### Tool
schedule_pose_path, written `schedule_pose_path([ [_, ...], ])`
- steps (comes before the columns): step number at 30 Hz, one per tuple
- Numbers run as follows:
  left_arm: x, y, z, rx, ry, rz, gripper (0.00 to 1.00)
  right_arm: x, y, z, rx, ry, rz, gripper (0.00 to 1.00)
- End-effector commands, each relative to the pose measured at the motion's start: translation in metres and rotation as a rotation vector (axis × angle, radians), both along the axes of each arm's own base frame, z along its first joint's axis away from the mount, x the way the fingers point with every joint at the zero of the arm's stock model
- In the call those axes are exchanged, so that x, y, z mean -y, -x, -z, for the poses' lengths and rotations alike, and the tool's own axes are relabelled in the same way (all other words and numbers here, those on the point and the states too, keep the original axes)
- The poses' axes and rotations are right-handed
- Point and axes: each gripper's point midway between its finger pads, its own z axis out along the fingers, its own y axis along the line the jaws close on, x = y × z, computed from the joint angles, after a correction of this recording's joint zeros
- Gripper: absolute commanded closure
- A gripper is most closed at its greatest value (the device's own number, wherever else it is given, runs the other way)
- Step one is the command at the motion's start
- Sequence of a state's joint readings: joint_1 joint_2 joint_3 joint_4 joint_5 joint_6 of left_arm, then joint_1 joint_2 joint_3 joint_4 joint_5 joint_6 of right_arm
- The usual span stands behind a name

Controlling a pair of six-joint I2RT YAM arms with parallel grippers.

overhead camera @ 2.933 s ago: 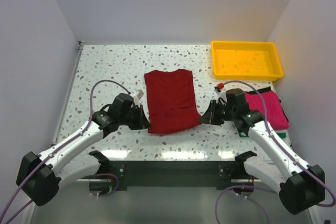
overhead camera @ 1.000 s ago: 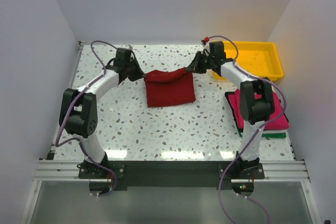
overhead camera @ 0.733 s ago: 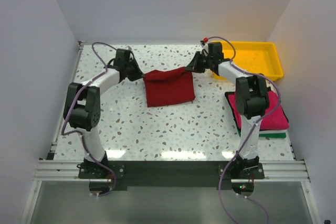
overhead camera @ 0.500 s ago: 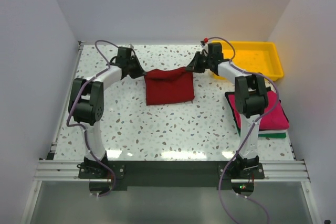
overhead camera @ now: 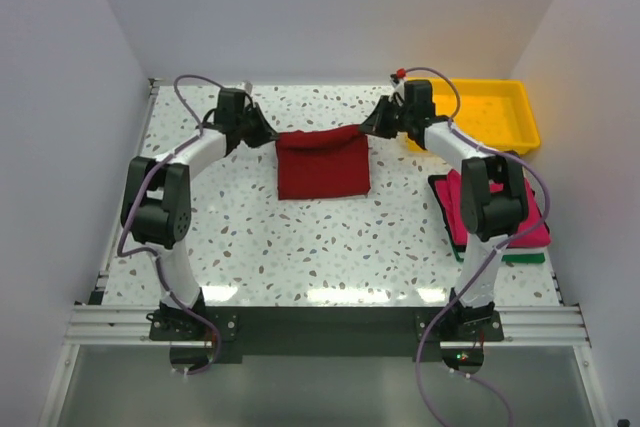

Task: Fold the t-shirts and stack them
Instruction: Fold the tshirt

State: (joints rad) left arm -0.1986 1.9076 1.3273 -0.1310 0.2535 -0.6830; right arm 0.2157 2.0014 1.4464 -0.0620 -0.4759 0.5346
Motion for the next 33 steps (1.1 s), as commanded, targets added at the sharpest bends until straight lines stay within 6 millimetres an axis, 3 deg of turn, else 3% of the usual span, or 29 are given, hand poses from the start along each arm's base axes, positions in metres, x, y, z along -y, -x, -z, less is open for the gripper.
schedule_pose_path([
  [1, 0.003, -0.013, -0.041, 0.146, 0.018, 0.037, 1.00, 0.011, -0.002, -0.043, 0.106, 0.015, 0.042, 1.00],
  [6, 0.007, -0.026, -0.026, 0.118, 0.019, 0.046, 1.00, 0.015, -0.009, -0.031, 0.070, 0.018, 0.072, 1.00],
  [8, 0.006, -0.033, -0.018, 0.104, 0.013, 0.032, 1.00, 0.015, -0.015, -0.016, 0.048, 0.024, 0.076, 1.00],
  [9, 0.005, -0.035, -0.015, 0.094, 0.007, 0.025, 1.00, 0.014, -0.022, -0.021, 0.060, 0.021, 0.078, 1.00],
  [10, 0.004, -0.037, -0.012, 0.089, 0.002, 0.017, 1.00, 0.013, -0.025, -0.006, 0.033, 0.029, 0.077, 1.00],
  [14, 0.007, -0.060, -0.008, 0.093, -0.004, 0.010, 0.99, 0.015, -0.041, 0.007, 0.024, 0.033, 0.107, 1.00],
  [15, 0.009, -0.061, -0.009, 0.087, -0.001, 0.017, 0.82, 0.016, -0.047, 0.004, 0.032, 0.031, 0.112, 0.96],
  [17, 0.011, -0.068, -0.013, 0.091, -0.001, 0.029, 0.65, 0.013, -0.048, 0.004, 0.024, 0.017, 0.085, 0.69],
  [18, 0.011, -0.067, -0.013, 0.081, -0.006, 0.033, 0.46, 0.014, -0.053, -0.001, 0.033, 0.012, 0.085, 0.56],
  [22, 0.004, -0.064, -0.037, 0.127, -0.029, 0.013, 0.09, 0.015, -0.057, -0.027, 0.089, 0.012, 0.052, 0.41],
  [23, 0.002, -0.063, -0.044, 0.141, -0.033, 0.010, 0.00, 0.014, -0.056, -0.032, 0.096, 0.013, 0.041, 0.31],
  [24, -0.002, -0.058, -0.053, 0.156, -0.043, -0.002, 0.00, 0.013, -0.051, -0.040, 0.113, 0.014, 0.022, 0.02],
  [28, -0.010, -0.039, -0.071, 0.185, -0.060, -0.027, 0.00, 0.013, -0.036, -0.068, 0.164, 0.003, -0.006, 0.01],
  [29, -0.011, -0.034, -0.073, 0.190, -0.058, -0.025, 0.00, 0.008, -0.023, -0.060, 0.137, -0.016, -0.040, 0.01],
  [30, -0.009, -0.028, -0.074, 0.191, -0.046, -0.016, 0.00, 0.005, -0.017, -0.071, 0.166, -0.033, -0.056, 0.01],
  [31, -0.008, -0.014, -0.074, 0.193, -0.033, -0.005, 0.00, 0.003, -0.011, -0.069, 0.158, -0.041, -0.066, 0.01],
  [33, 0.005, -0.008, -0.084, 0.246, 0.009, 0.035, 0.00, -0.009, 0.005, -0.057, 0.137, -0.036, -0.111, 0.01],
])
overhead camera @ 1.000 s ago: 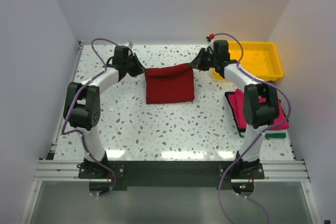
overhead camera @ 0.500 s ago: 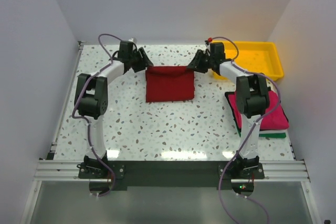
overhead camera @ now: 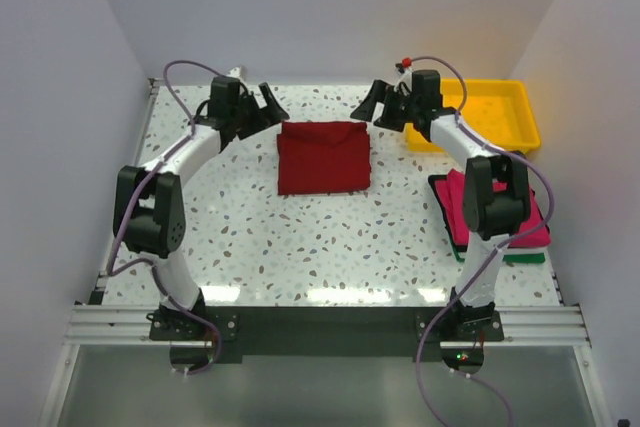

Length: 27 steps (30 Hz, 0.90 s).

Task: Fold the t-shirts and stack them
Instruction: Fold the tshirt

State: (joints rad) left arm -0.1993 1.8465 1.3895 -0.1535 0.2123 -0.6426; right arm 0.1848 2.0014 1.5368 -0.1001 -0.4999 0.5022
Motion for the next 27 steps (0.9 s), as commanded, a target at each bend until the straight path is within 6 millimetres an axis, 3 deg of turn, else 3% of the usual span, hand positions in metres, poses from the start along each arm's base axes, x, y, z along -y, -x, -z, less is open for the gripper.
schedule_pose_path([
  [1, 0.016, 0.008, -0.036, 0.139, 0.048, 0.064, 0.00, -0.024, 0.028, -0.021, 0.056, -0.029, -0.118, 0.01],
  [5, 0.051, 0.006, -0.024, 0.107, 0.089, 0.165, 0.00, -0.047, 0.032, -0.005, 0.009, -0.089, -0.147, 0.01],
  [6, 0.061, 0.007, -0.020, 0.093, 0.108, 0.202, 0.00, -0.052, 0.028, -0.009, 0.019, -0.123, -0.152, 0.01],
  [9, 0.072, -0.013, -0.005, 0.083, 0.128, 0.216, 0.00, -0.057, 0.015, 0.005, -0.008, -0.132, -0.144, 0.01],
  [10, 0.077, -0.021, 0.005, 0.069, 0.133, 0.228, 0.00, -0.056, 0.005, 0.000, 0.013, -0.127, -0.128, 0.01],
  [11, 0.078, -0.026, 0.009, 0.068, 0.135, 0.228, 0.00, -0.056, -0.001, 0.013, -0.004, -0.115, -0.117, 0.01],
  [13, 0.081, -0.042, 0.018, 0.089, 0.133, 0.219, 0.00, -0.053, -0.018, 0.011, 0.023, -0.089, -0.087, 0.01],
  [14, 0.079, -0.048, 0.023, 0.091, 0.122, 0.204, 0.00, -0.051, -0.025, 0.031, -0.005, -0.073, -0.077, 0.01],
  [17, 0.073, -0.065, 0.034, 0.097, 0.107, 0.184, 0.00, -0.046, -0.040, 0.044, -0.030, -0.038, -0.053, 0.01],
  [18, 0.069, -0.069, 0.036, 0.108, 0.089, 0.166, 0.00, -0.047, -0.039, 0.063, -0.074, -0.022, -0.057, 0.01],
  [21, 0.066, -0.068, 0.052, 0.083, 0.061, 0.167, 0.00, -0.048, -0.040, 0.076, -0.088, -0.017, -0.064, 0.01],
  [27, 0.066, -0.046, 0.089, 0.008, 0.071, 0.183, 0.00, -0.051, -0.031, 0.096, -0.143, -0.044, -0.086, 0.01],
])
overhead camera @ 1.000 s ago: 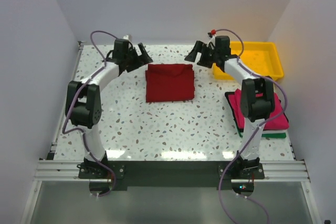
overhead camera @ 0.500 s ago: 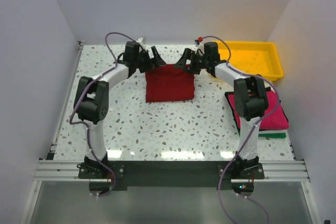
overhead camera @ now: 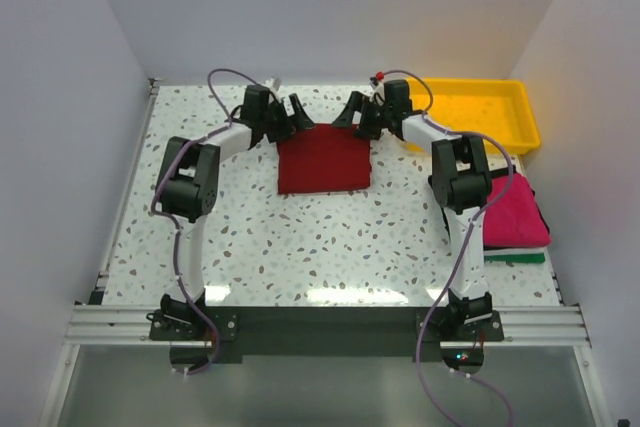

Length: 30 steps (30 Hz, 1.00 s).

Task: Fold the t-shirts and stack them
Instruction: Fold the tshirt

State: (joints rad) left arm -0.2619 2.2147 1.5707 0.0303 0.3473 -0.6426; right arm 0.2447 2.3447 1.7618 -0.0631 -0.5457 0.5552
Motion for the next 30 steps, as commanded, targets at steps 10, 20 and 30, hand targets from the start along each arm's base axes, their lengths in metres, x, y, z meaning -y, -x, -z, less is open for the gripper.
schedule_pose_path([
  [10, -0.009, 0.080, 0.020, -0.044, 0.053, 0.038, 0.00, 0.013, 0.073, 0.029, -0.098, 0.013, 0.001, 0.01],
  [20, -0.023, 0.183, 0.024, -0.108, 0.004, 0.050, 0.00, 0.025, 0.187, 0.033, -0.142, 0.143, -0.013, 0.01],
  [30, -0.042, 0.225, -0.023, -0.024, -0.017, -0.062, 0.00, 0.026, 0.212, -0.029, -0.010, 0.181, -0.048, 0.01],
])
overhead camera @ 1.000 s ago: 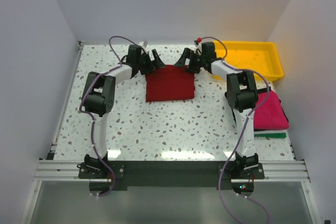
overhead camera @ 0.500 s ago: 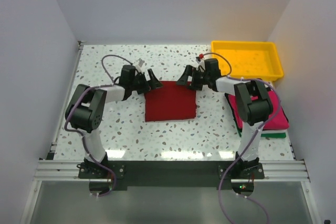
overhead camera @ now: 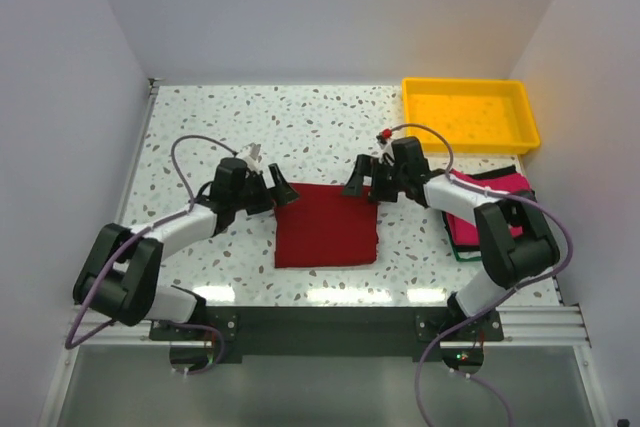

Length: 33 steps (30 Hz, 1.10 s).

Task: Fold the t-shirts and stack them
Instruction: Fold the tshirt, then neatly place the folded tshirt to the corner

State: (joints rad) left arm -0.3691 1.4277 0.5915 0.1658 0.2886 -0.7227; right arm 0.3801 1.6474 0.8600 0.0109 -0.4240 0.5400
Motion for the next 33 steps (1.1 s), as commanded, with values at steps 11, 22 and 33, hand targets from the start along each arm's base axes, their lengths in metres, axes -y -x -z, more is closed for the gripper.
schedule_pose_path([
  [11, -0.074, 0.008, -0.107, 0.195, -0.159, -0.311, 0.00, 0.064, 0.048, -0.083, 0.150, 0.215, 0.160, 0.01],
  [22, -0.124, 0.049, -0.054, 0.083, -0.311, -0.476, 0.00, 0.059, 0.073, -0.015, 0.032, 0.341, 0.183, 0.01],
  [33, -0.118, 0.045, -0.045, 0.070, -0.318, -0.443, 0.00, 0.036, 0.055, 0.031, -0.029, 0.370, 0.149, 0.24],
])
